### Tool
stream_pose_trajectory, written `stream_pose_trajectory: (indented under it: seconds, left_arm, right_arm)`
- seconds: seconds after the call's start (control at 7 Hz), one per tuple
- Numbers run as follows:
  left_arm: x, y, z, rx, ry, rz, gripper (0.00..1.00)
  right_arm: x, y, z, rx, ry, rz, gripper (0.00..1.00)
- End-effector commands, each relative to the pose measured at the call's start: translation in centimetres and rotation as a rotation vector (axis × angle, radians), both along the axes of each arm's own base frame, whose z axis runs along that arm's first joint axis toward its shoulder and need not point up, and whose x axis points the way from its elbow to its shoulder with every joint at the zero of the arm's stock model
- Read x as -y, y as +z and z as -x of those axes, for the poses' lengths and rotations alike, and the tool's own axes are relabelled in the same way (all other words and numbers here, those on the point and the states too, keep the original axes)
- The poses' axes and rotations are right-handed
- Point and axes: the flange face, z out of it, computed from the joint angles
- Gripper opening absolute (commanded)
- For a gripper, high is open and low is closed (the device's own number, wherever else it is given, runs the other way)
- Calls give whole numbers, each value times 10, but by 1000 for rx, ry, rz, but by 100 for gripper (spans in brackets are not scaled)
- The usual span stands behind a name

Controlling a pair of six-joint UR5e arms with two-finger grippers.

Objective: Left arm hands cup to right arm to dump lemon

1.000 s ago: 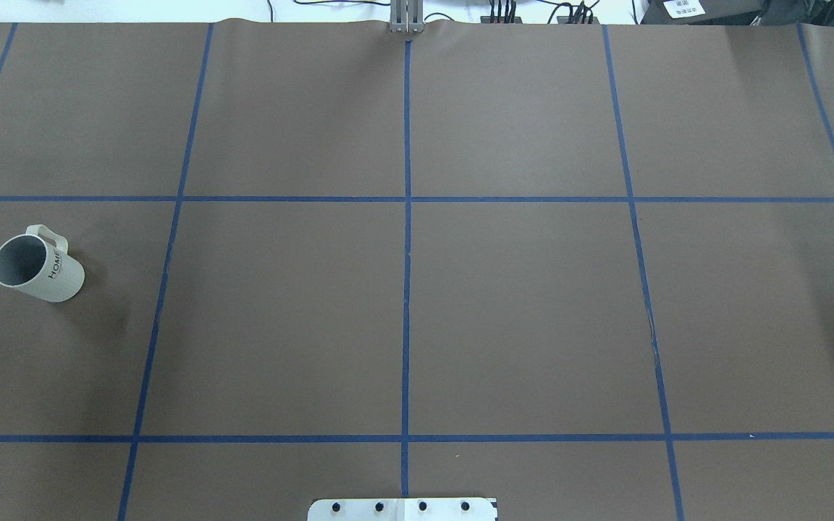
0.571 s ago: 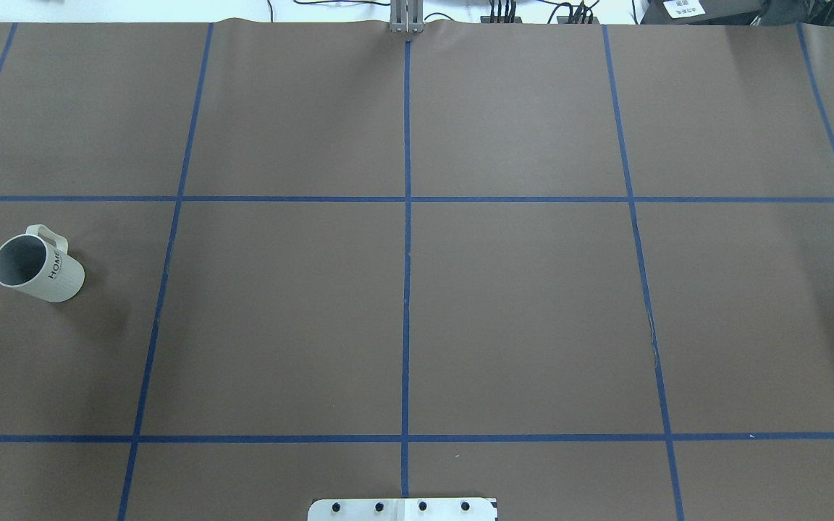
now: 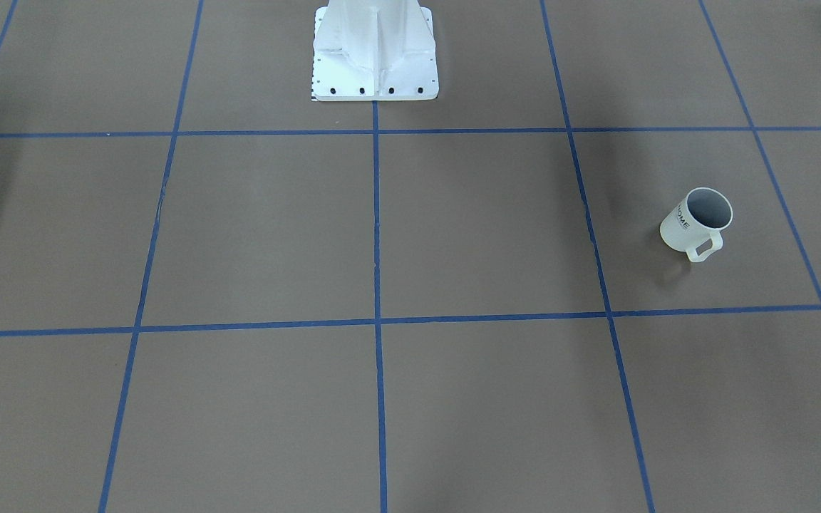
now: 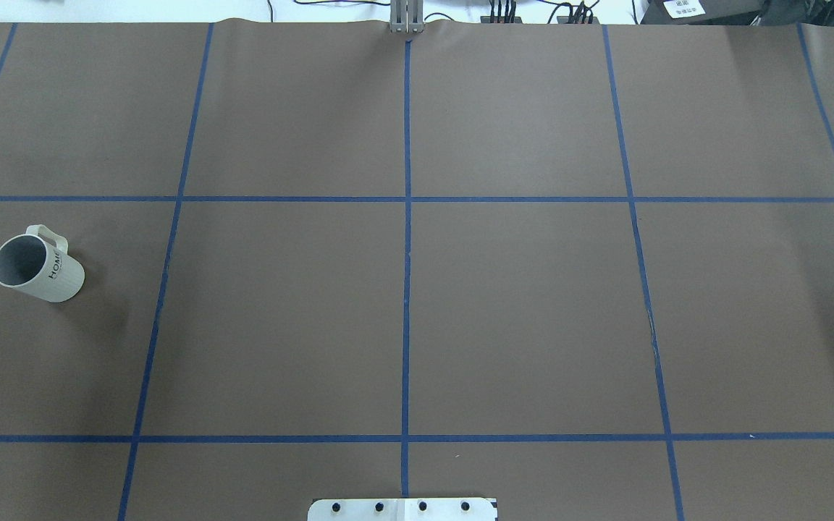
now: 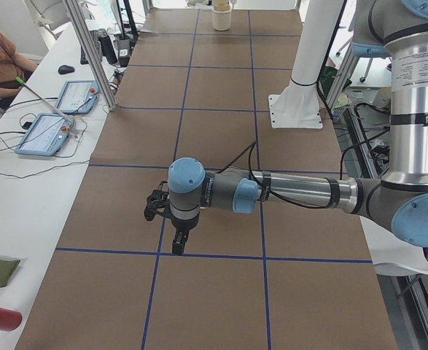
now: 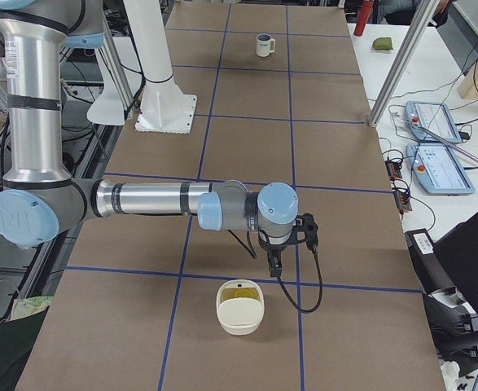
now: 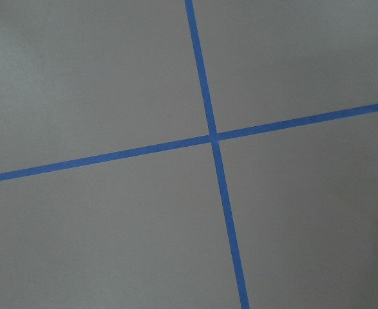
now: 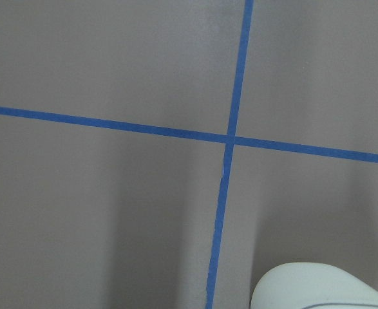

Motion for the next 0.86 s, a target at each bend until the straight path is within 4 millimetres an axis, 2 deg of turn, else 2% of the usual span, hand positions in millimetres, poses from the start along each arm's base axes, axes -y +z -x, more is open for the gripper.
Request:
stream_pose_trajectory:
  seconds: [0.0,0.71]
  left_arm:
    - [-1,1,0,0,1,2,100]
    - [-1,-1,-4,-54,3,12,100]
  right_arm:
    - [-4,2,-4,28,12,9,100]
    - [-5,6,-4,41,11,16,100]
